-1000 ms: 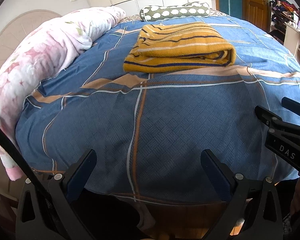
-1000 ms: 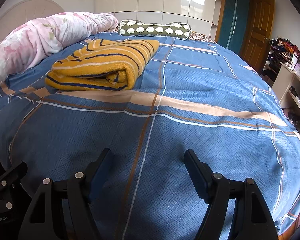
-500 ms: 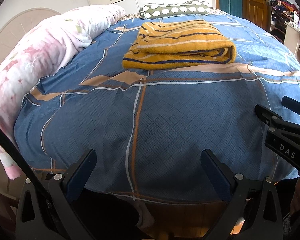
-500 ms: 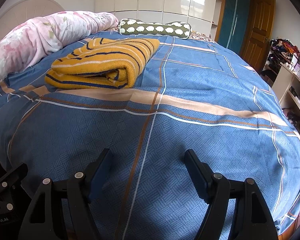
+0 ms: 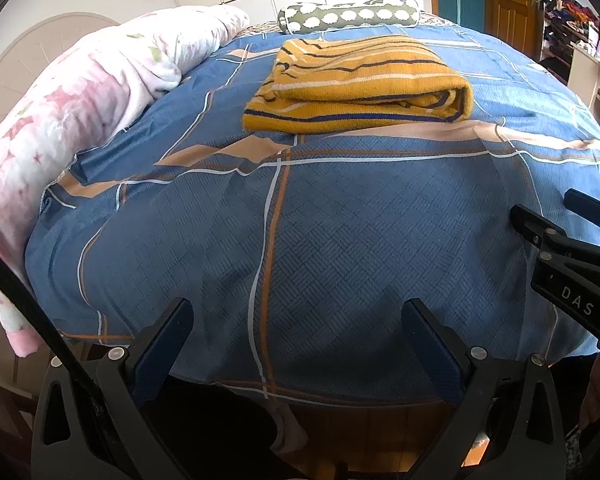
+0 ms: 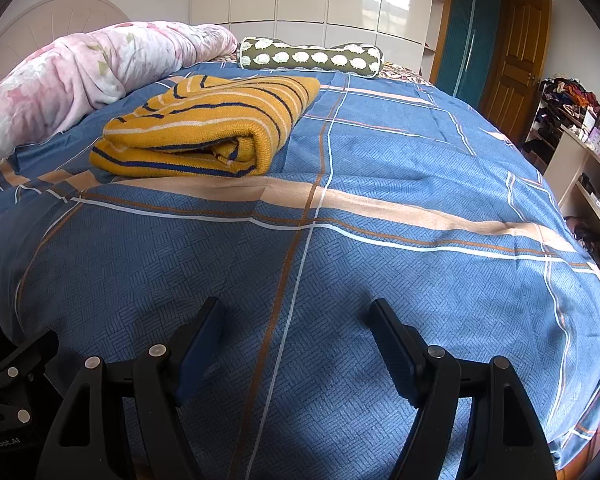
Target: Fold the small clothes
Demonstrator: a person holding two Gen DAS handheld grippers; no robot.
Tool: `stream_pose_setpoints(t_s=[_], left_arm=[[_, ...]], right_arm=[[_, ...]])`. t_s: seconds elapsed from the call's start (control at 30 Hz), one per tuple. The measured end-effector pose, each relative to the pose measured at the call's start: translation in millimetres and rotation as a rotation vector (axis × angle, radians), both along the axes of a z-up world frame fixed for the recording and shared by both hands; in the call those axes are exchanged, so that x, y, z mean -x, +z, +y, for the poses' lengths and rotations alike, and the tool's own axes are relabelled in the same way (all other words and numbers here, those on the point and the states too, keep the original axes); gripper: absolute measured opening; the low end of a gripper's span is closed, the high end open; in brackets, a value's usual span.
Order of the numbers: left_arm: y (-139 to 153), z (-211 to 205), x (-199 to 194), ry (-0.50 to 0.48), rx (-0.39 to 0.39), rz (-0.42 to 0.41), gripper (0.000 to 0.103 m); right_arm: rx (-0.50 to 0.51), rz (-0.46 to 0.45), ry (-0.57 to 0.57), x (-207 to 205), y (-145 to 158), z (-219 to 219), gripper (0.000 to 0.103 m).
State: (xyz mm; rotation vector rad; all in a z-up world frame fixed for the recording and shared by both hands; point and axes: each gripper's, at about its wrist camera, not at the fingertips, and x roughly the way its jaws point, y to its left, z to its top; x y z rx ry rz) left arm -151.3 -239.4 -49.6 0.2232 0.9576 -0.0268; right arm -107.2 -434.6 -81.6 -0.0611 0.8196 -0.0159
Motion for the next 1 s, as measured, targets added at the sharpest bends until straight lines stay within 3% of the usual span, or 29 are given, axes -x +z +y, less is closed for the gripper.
stream_pose_setpoints(t_s=[1.0], left_arm=[[-6.6, -0.3, 0.2, -0.005, 0.006, 0.022, 0.103]], right_arm=[[0.002, 0.003, 0.001, -0.3, -2.0, -2.0, 0.082]])
